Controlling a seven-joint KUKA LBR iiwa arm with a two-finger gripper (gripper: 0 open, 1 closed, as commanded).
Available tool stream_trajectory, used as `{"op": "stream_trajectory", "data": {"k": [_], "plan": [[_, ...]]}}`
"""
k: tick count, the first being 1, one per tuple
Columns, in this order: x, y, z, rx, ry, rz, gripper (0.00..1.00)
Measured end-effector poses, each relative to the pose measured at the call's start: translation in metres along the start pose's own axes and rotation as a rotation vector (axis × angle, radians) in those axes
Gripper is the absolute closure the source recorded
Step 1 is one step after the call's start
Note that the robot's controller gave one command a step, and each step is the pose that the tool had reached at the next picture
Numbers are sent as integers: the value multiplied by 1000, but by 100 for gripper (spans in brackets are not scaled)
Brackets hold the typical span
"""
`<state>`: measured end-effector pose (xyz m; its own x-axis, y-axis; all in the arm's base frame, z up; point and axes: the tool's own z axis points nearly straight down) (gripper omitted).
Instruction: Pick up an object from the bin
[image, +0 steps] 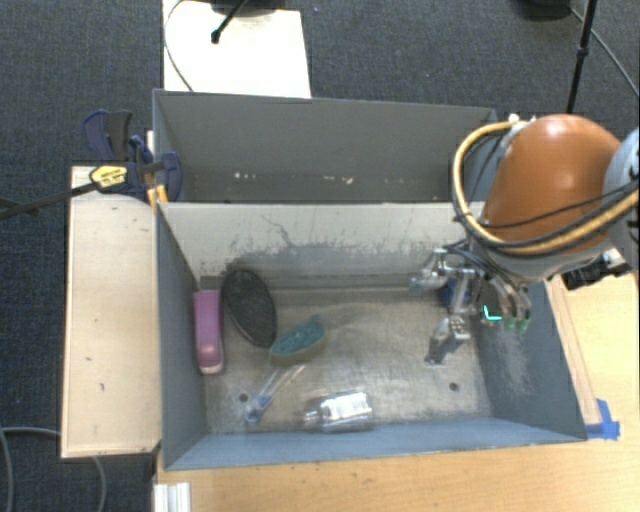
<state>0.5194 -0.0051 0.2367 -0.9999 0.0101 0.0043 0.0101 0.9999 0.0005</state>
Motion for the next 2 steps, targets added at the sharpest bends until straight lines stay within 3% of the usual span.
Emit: {"op": "stream_trajectory", "data": {"k": [1, 2], "plan": [[-70, 62, 129, -2, -4, 133, 0], [-57, 150, 151, -2, -2, -61, 0]]}}
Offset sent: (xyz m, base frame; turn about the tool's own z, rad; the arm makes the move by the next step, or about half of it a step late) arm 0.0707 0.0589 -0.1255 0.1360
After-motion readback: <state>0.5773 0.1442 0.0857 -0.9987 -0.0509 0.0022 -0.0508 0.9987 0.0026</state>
